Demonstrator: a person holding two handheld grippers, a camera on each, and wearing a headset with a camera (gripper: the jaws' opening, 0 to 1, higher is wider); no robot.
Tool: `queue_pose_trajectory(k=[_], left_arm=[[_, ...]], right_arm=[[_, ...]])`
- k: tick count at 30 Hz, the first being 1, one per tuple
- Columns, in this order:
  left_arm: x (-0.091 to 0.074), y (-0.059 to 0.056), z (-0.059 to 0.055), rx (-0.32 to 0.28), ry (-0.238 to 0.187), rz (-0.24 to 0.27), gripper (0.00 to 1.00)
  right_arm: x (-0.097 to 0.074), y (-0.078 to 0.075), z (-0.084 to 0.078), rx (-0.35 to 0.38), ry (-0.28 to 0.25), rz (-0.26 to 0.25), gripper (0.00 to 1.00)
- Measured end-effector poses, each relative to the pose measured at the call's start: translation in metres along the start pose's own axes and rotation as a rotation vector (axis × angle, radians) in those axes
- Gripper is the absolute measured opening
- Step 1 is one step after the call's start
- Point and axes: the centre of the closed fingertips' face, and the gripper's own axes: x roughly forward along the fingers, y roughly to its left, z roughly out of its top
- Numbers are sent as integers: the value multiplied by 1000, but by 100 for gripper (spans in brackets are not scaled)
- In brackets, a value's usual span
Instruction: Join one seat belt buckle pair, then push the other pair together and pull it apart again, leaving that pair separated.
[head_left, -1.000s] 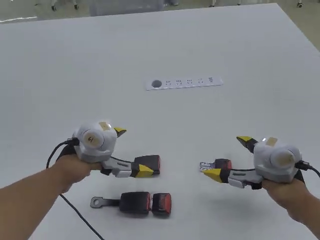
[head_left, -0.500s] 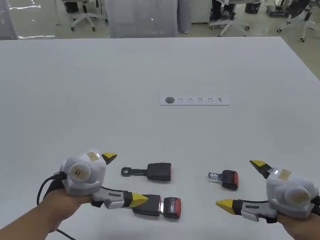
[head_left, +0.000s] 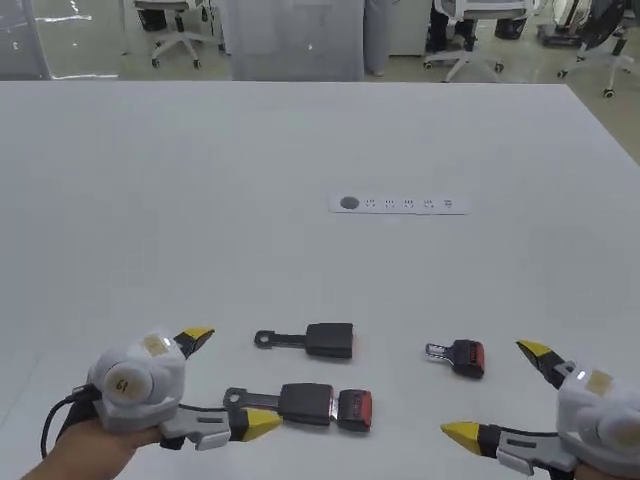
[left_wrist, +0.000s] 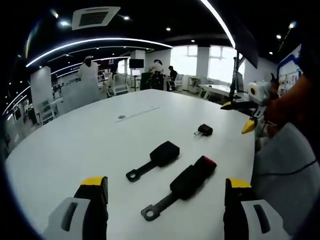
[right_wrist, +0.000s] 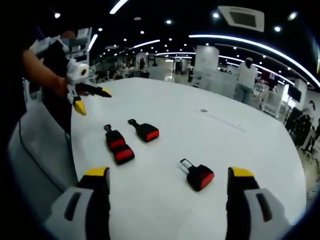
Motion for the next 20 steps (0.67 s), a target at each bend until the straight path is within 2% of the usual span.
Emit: queue_pose_trajectory(k=[3, 9, 13, 20], left_arm=[[-3, 0, -7, -10, 8, 5, 100], [-9, -2, -9, -13, -3, 20, 100], [-10, -7, -17, -11, 17, 7, 100], [-13, -12, -20, -23, 16, 3, 100]], right_arm=[[-3, 4, -5, 3, 2, 1, 100], [-12, 10, -18, 18, 26, 11, 100], [-18, 13, -25, 13, 42, 14, 100], [-19, 14, -23, 30, 31, 8, 100]])
